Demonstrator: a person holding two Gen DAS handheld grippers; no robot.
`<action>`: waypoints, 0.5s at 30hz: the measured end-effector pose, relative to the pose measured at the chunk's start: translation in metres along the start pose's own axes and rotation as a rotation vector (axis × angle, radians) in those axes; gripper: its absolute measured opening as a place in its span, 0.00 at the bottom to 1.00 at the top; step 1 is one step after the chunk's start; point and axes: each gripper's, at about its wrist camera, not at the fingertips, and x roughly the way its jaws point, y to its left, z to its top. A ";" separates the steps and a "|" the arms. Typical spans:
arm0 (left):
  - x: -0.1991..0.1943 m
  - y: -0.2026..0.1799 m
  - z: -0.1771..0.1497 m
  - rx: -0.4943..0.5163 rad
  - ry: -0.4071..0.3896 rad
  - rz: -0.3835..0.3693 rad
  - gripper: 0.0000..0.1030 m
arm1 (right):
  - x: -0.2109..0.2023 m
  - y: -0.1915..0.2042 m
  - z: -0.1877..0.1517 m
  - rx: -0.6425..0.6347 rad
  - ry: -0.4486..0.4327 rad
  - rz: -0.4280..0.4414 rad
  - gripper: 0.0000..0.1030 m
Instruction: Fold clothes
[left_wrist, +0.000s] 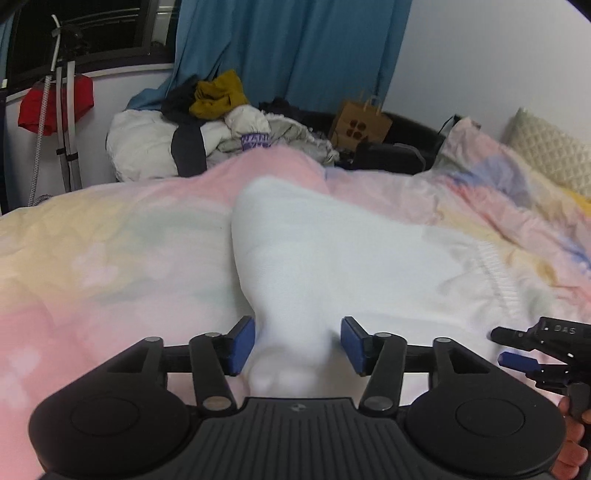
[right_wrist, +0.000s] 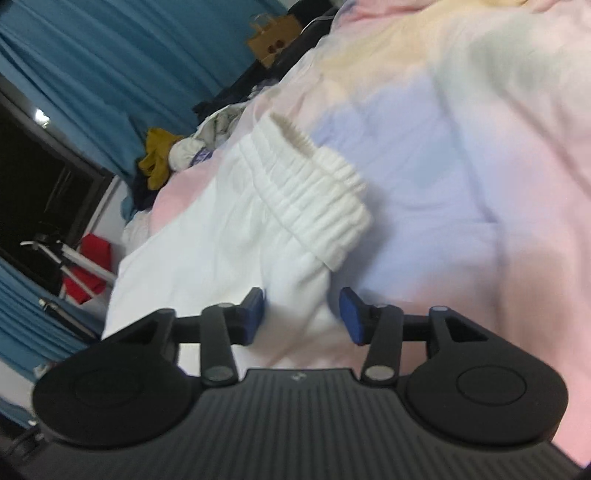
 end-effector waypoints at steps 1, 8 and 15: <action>-0.016 0.000 -0.001 0.006 -0.008 -0.005 0.57 | -0.014 0.005 -0.001 -0.014 -0.011 -0.018 0.49; -0.141 -0.012 -0.012 0.033 -0.112 0.003 0.67 | -0.126 0.060 -0.021 -0.275 -0.181 0.013 0.49; -0.259 -0.030 -0.036 0.000 -0.213 -0.039 0.78 | -0.217 0.093 -0.060 -0.497 -0.311 0.057 0.49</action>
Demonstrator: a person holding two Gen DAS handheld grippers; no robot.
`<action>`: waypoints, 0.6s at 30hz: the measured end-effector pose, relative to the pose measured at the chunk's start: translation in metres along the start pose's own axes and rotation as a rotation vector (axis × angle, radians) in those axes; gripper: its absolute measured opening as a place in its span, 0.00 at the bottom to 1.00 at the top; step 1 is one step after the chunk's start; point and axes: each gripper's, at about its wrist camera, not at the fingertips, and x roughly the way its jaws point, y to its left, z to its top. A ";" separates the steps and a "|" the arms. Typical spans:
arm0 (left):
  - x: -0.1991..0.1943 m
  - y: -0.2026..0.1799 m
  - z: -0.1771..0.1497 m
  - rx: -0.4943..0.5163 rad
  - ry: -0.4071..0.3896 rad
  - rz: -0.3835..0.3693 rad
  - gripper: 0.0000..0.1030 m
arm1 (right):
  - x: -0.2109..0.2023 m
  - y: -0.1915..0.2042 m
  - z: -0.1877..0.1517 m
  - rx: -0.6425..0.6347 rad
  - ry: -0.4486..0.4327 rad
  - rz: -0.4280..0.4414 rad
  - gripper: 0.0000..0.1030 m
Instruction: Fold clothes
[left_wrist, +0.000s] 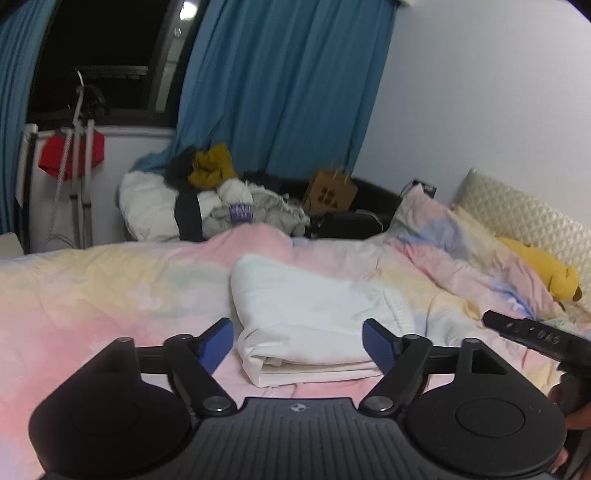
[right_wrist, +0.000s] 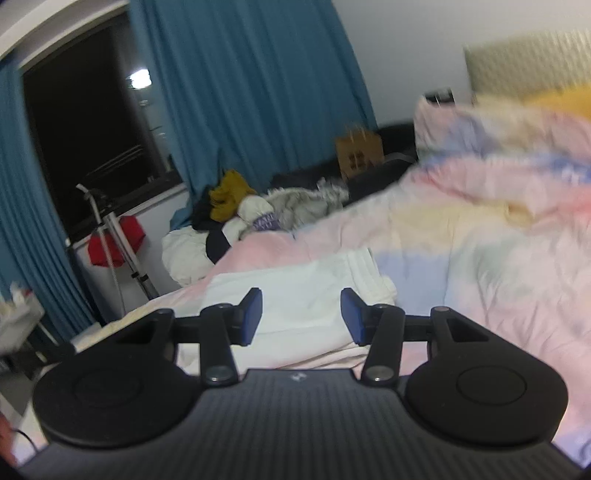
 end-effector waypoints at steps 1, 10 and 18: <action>-0.014 -0.006 -0.003 0.018 -0.011 0.016 0.78 | -0.008 0.004 -0.001 -0.017 -0.008 0.005 0.49; -0.074 -0.017 -0.032 0.036 -0.061 0.059 1.00 | -0.048 0.037 -0.017 -0.077 -0.017 0.042 0.49; -0.059 -0.009 -0.059 0.135 -0.057 0.151 1.00 | -0.040 0.050 -0.043 -0.073 -0.021 -0.012 0.85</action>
